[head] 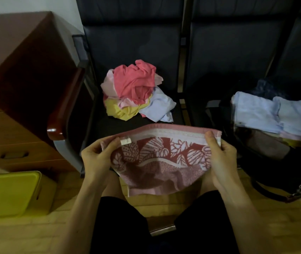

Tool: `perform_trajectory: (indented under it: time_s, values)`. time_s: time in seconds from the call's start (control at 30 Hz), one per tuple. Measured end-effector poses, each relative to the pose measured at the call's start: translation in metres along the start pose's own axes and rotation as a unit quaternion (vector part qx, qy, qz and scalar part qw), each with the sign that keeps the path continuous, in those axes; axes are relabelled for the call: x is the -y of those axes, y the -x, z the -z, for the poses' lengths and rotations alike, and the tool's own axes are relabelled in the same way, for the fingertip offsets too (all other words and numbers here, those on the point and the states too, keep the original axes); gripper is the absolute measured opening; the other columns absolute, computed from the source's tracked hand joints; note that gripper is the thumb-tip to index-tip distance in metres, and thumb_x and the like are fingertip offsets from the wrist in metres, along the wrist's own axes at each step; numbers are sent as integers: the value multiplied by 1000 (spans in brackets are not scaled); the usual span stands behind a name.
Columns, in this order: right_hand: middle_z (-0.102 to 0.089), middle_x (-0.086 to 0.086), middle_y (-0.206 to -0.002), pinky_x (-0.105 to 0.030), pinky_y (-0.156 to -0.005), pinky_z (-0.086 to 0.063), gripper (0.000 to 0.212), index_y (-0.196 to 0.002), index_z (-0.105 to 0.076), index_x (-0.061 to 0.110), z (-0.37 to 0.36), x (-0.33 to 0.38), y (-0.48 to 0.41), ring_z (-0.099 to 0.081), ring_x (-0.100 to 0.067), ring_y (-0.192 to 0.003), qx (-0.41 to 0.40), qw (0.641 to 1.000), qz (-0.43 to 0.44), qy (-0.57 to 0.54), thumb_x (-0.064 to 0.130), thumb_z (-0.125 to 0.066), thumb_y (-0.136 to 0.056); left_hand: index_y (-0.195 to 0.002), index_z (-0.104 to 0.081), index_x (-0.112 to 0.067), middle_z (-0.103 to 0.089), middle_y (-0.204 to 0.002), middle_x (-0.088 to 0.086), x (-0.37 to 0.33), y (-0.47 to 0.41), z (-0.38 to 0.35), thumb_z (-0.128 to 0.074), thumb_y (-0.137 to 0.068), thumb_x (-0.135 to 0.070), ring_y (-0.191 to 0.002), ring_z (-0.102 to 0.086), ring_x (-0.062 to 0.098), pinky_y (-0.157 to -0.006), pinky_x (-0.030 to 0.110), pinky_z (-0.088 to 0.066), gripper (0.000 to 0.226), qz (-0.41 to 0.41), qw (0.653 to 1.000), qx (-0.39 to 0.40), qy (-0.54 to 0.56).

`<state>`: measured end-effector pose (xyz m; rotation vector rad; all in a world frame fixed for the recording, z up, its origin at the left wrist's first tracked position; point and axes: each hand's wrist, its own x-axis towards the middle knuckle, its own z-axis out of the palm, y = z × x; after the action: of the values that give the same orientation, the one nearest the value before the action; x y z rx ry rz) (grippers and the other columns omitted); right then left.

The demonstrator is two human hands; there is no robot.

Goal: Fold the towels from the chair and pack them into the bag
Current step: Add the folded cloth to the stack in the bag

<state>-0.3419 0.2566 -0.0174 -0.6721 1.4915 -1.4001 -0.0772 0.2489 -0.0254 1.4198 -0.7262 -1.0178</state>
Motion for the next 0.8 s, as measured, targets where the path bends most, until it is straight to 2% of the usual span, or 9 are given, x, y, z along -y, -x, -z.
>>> perform_trajectory:
  time_s: [0.07,0.13,0.2,0.27,0.37,0.43,0.6,0.73,0.8]
  values:
    - [-75,-14,-84,-39,-71,-60,27,-86,-69,8,-9,-6,11,-74,-29,-78,0,1000,-11,-6,33,-62,-94,-86,-75,-9,-76,-85,15,0,12,-9,-74,-84,-9,-83,-75,31,-70,41,-63,2,16,1000,8,13]
    - [-75,-14,-80,-40,-70,-59,28,-80,-70,8,-18,-10,20,-73,-29,-76,5,1000,4,4,31,-63,-94,-80,-77,-12,-76,-83,14,3,21,-18,-75,-82,-10,-83,-74,32,-71,42,-63,3,32,999,20,19]
    - [-73,-9,-70,-35,-64,-56,30,-69,-69,12,-27,-14,28,-71,-22,-69,9,999,27,26,28,-64,-93,-78,-79,-15,-76,-84,17,8,28,-25,-76,-83,-13,-83,-74,36,-75,47,-61,5,45,998,41,19]
    - [-71,-3,-63,-31,-60,-52,31,-63,-68,16,-36,-18,36,-69,-15,-63,23,998,37,44,26,-66,-92,-82,-78,-11,-76,-83,17,9,36,-31,-74,-86,-15,-80,-74,34,-72,44,-61,7,47,997,61,14]
    - [-73,-1,-68,-28,-62,-54,25,-69,-73,21,-45,-22,48,-71,-13,-68,78,994,43,67,25,-65,-93,-84,-77,-13,-77,-79,7,7,48,-40,-72,-87,-10,-75,-75,22,-63,30,-60,6,2,996,89,-26]
    - [-75,-1,-74,-26,-63,-57,18,-79,-75,21,-49,-23,55,-73,-13,-74,107,990,49,76,25,-65,-94,-85,-78,-15,-76,-78,3,5,54,-44,-72,-88,-10,-75,-75,19,-63,27,-60,8,-25,993,108,-51]
    - [-76,0,-81,-34,-72,-61,15,-92,-76,23,-53,-23,63,-73,-15,-81,141,984,53,96,24,-62,-96,-85,-78,-18,-77,-79,-1,1,62,-49,-71,-89,-9,-77,-74,15,-66,25,-59,12,-59,988,131,-63]
    - [-73,-9,-80,-51,-74,-58,19,-88,-76,15,-53,-27,62,-71,-28,-79,132,980,82,125,26,-62,-96,-89,-78,-15,-77,-81,-2,-1,64,-51,-69,-91,-7,-79,-74,13,-66,20,-57,12,-65,987,139,-48]
    - [-72,-10,-81,-55,-74,-57,23,-89,-74,11,-53,-29,62,-70,-30,-80,138,976,92,139,28,-60,-97,-93,-77,-15,-77,-83,-1,-2,64,-51,-67,-92,-7,-80,-74,14,-67,22,-57,13,-68,986,147,-46]
